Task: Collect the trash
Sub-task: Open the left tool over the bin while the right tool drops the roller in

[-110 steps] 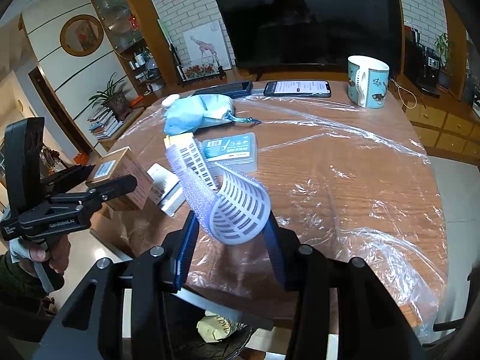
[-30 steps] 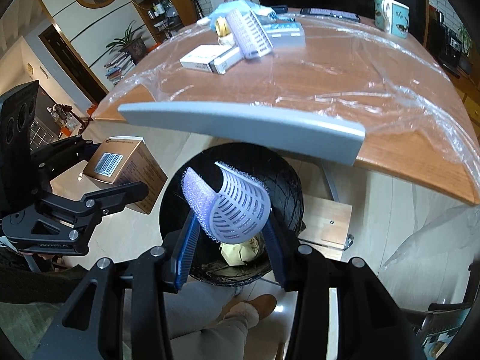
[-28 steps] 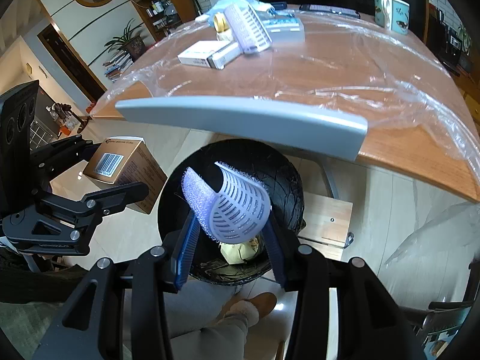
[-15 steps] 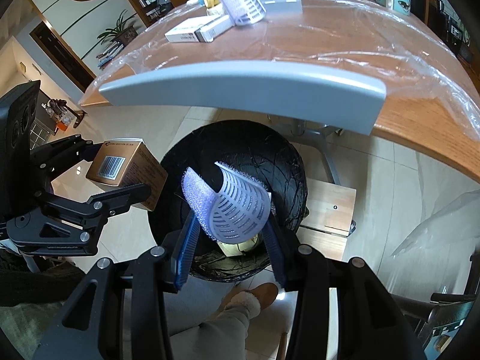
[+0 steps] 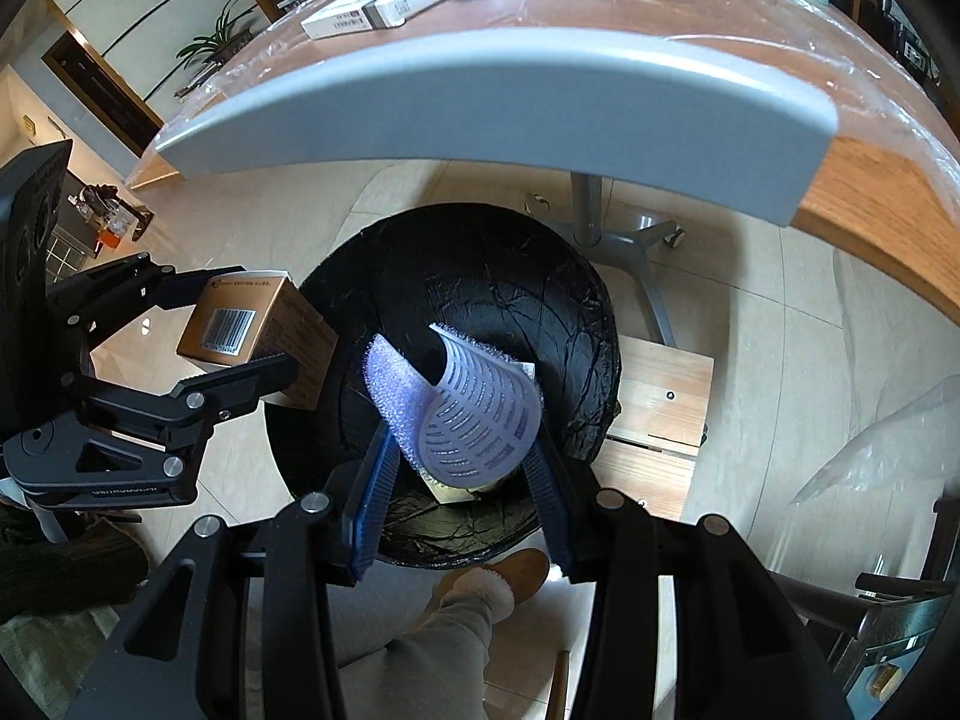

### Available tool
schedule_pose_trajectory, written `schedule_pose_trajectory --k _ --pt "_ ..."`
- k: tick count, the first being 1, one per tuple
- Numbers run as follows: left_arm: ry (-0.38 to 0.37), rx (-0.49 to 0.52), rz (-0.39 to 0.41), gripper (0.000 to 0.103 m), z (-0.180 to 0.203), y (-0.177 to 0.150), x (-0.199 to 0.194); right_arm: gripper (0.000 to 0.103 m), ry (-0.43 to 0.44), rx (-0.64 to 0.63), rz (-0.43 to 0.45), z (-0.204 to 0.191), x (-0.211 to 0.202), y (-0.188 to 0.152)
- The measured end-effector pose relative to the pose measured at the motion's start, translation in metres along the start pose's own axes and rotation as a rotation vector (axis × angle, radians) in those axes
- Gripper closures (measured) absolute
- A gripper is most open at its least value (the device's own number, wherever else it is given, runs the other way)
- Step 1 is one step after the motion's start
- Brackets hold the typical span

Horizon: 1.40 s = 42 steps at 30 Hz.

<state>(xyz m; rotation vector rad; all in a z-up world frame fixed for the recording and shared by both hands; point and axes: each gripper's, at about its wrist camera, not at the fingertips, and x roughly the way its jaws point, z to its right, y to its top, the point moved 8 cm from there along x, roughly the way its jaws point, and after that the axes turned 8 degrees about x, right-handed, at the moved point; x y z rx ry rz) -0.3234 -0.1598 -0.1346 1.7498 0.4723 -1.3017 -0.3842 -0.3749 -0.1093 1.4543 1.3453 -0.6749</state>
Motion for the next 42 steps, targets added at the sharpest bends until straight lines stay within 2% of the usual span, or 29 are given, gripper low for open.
schedule_pose_trajectory --k 25,27,28,30,36,42 --pt "0.029 0.004 -0.060 0.031 -0.008 -0.001 0.030 0.059 -0.085 0.024 -0.043 0.009 0.024 0.004" --pt "0.036 -0.003 -0.061 0.031 -0.009 0.000 0.031 0.056 -0.094 0.034 -0.037 0.012 0.023 0.004" --pt "0.042 -0.007 -0.067 0.028 -0.011 0.000 0.032 0.044 -0.101 0.041 -0.037 0.013 0.023 0.004" --pt "0.049 -0.015 -0.071 0.021 -0.011 0.002 0.033 0.033 -0.107 0.043 -0.024 0.015 0.021 0.004" --pt "0.050 -0.019 -0.052 0.021 -0.011 0.003 0.025 0.032 -0.110 0.025 -0.002 0.016 0.008 0.000" --pt "0.019 -0.059 0.008 0.021 -0.011 0.003 -0.010 0.027 -0.089 -0.014 0.078 0.006 -0.039 0.002"
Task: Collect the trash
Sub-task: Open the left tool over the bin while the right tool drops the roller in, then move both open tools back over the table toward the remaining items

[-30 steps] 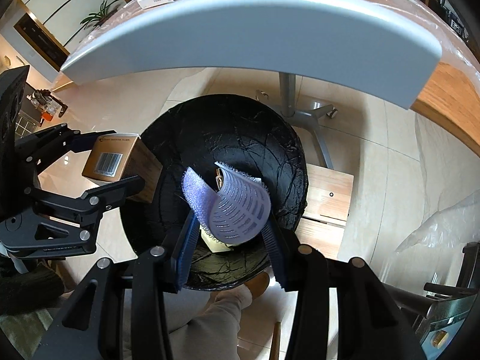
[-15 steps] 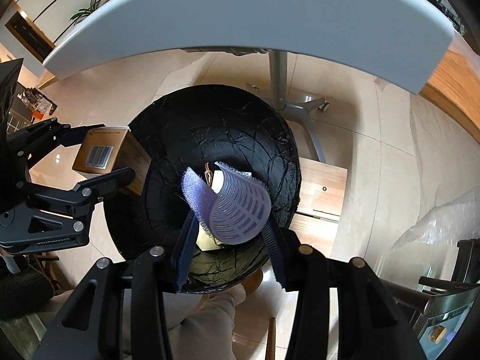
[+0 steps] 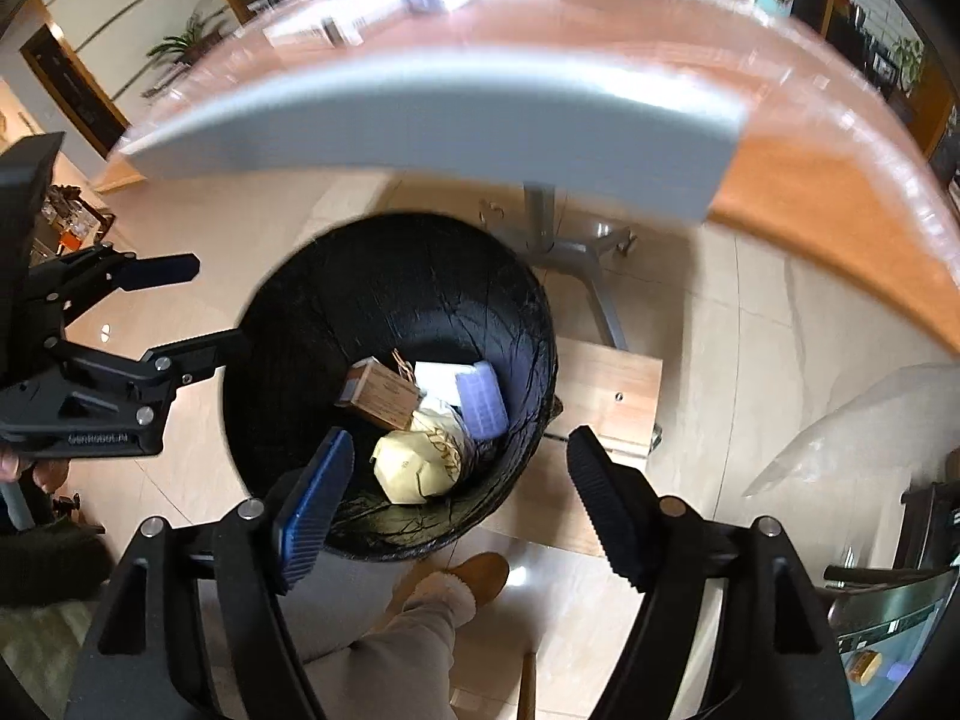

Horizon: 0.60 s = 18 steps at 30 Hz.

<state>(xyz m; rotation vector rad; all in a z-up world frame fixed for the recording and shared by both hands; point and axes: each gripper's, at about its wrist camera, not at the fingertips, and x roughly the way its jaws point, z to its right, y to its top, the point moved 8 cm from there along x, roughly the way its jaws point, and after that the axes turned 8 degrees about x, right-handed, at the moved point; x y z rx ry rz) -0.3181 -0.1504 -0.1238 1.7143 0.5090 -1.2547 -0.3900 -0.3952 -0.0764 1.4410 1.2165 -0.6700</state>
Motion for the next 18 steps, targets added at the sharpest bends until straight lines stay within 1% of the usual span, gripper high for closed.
schedule_pose_trajectory --k 3,4,7,8,9,11,13,16,18 --pt "-0.023 -0.006 0.080 0.020 0.000 0.009 -0.037 0.018 0.017 -0.047 0.091 -0.011 -0.039 0.010" --pt "-0.020 -0.006 0.111 0.012 -0.001 0.013 -0.050 0.014 0.021 -0.065 0.133 -0.015 -0.054 0.017" --pt "0.028 -0.008 0.218 0.002 -0.011 0.034 -0.087 0.005 0.008 -0.107 0.266 -0.025 -0.089 0.044" --pt "0.053 -0.008 0.261 0.002 -0.018 0.045 -0.100 0.004 0.006 -0.114 0.294 -0.026 -0.095 0.052" --pt "0.069 -0.010 0.279 0.002 -0.023 0.052 -0.105 0.004 0.004 -0.121 0.326 -0.029 -0.101 0.063" --pt "0.118 -0.026 0.321 0.002 -0.039 0.070 -0.119 0.004 0.006 -0.122 0.364 -0.034 -0.107 0.083" --pt "0.134 -0.045 0.343 0.002 -0.054 0.085 -0.125 0.004 0.007 -0.112 0.378 -0.039 -0.103 0.099" --pt "0.171 -0.078 0.344 0.002 -0.080 0.105 -0.122 0.004 0.028 -0.098 0.385 -0.046 -0.098 0.122" --pt "0.168 -0.090 0.341 0.002 -0.092 0.113 -0.116 0.004 0.047 -0.092 0.370 -0.049 -0.094 0.132"
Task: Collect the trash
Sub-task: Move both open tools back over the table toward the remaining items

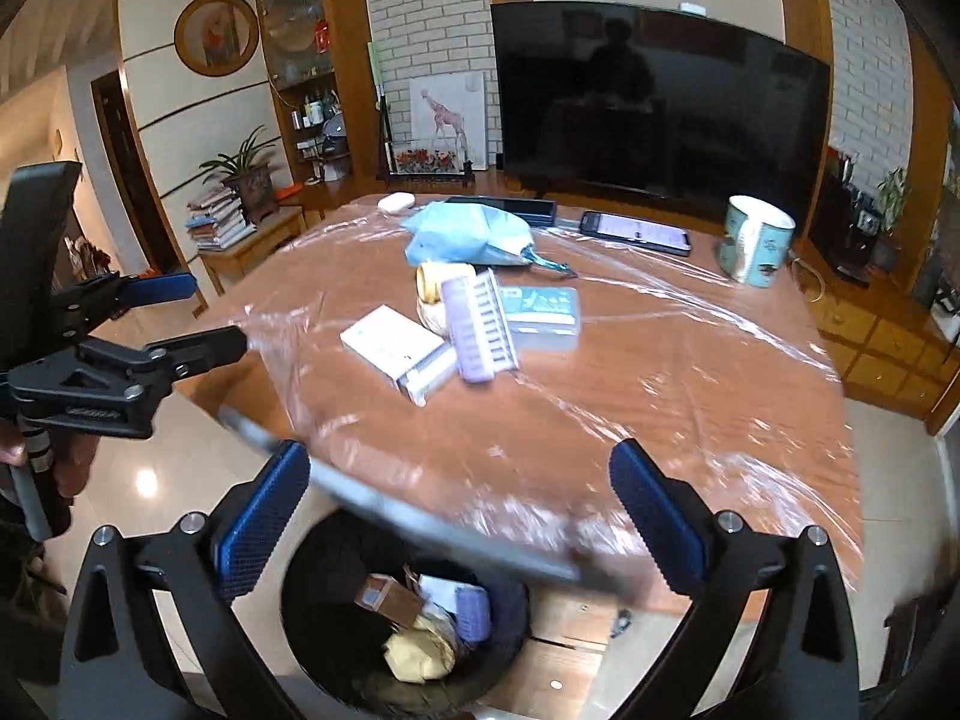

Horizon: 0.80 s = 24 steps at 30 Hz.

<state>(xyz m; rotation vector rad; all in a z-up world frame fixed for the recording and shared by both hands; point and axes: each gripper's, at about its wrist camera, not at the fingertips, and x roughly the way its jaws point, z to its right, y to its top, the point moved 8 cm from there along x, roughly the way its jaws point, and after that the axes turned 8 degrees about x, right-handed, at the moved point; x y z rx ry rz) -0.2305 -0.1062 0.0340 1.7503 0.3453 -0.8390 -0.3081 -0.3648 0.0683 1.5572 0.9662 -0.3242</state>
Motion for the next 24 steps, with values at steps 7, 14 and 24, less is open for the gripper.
schedule_pose_trajectory --k 7,14,24 --pt "-0.050 0.018 -0.054 0.002 -0.003 0.004 0.040 0.004 -0.067 0.079 -0.041 0.026 0.041 0.024" --pt "-0.097 0.026 -0.086 0.002 -0.014 0.023 0.072 0.004 -0.041 0.011 -0.043 0.014 0.065 0.050" --pt "-0.125 0.055 -0.101 0.002 -0.023 0.036 0.098 0.004 -0.110 0.217 -0.106 0.068 0.113 0.073"
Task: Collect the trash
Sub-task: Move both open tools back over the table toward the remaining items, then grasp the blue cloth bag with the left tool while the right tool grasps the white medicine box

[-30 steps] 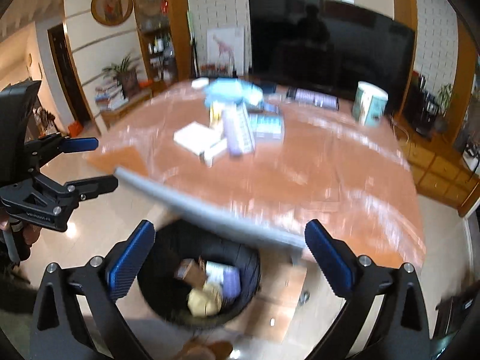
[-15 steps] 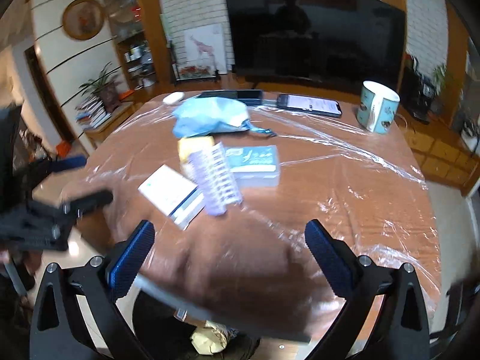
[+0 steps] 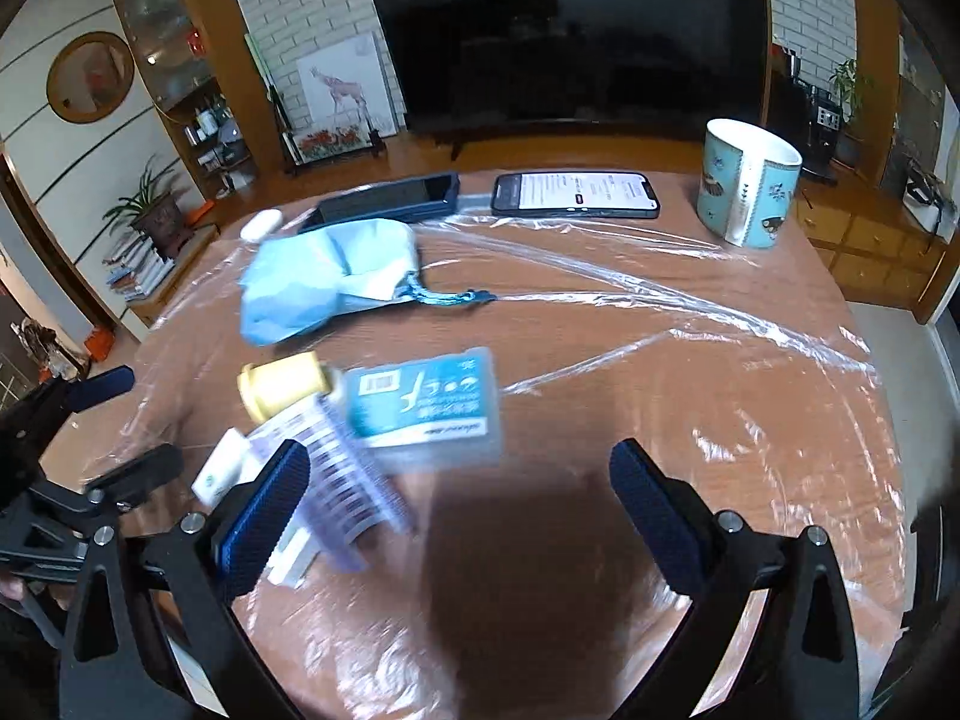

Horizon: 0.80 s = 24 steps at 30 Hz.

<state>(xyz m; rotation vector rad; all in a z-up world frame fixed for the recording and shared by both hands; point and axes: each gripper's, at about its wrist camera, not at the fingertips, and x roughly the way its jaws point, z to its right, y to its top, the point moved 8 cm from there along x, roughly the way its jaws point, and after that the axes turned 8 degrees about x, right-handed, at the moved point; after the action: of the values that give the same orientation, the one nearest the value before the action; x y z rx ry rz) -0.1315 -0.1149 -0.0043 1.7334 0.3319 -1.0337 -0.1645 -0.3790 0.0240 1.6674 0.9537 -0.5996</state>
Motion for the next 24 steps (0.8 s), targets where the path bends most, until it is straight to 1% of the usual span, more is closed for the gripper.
schedule_pose_trajectory --k 2,6,9,11,14,15,17,19,21,24 --pt "-0.027 0.013 0.002 0.002 0.003 0.002 0.001 0.004 0.055 -0.022 -0.003 -0.009 0.001 -0.001" --pt "-0.044 0.046 0.002 0.002 0.014 0.001 0.003 0.004 0.086 -0.065 0.002 -0.022 0.000 -0.005" --pt "0.009 0.070 0.015 0.002 0.010 0.003 0.005 0.004 0.093 -0.111 -0.010 -0.034 -0.003 -0.011" --pt "0.025 0.056 0.015 0.002 -0.001 0.008 0.009 0.004 0.088 -0.112 -0.023 -0.039 -0.005 -0.017" --pt "0.044 0.028 0.029 0.002 -0.020 0.020 0.011 0.004 0.128 -0.068 -0.075 -0.052 -0.004 -0.036" --pt "0.054 0.034 0.036 0.002 -0.025 0.025 0.011 0.004 0.132 -0.065 -0.086 -0.055 -0.003 -0.042" --pt "0.075 0.054 0.049 0.002 -0.032 0.035 0.011 0.004 0.175 -0.074 -0.126 -0.070 0.000 -0.059" --pt "0.089 0.074 0.057 0.002 -0.036 0.045 0.014 0.005 0.190 -0.123 -0.143 -0.084 0.002 -0.070" --pt "0.097 0.088 0.066 0.002 -0.041 0.059 0.018 0.006 0.190 -0.212 -0.129 -0.099 0.001 -0.077" --pt "0.075 0.089 0.069 0.002 -0.047 0.074 0.027 0.006 0.198 -0.319 -0.101 -0.117 -0.002 -0.076"
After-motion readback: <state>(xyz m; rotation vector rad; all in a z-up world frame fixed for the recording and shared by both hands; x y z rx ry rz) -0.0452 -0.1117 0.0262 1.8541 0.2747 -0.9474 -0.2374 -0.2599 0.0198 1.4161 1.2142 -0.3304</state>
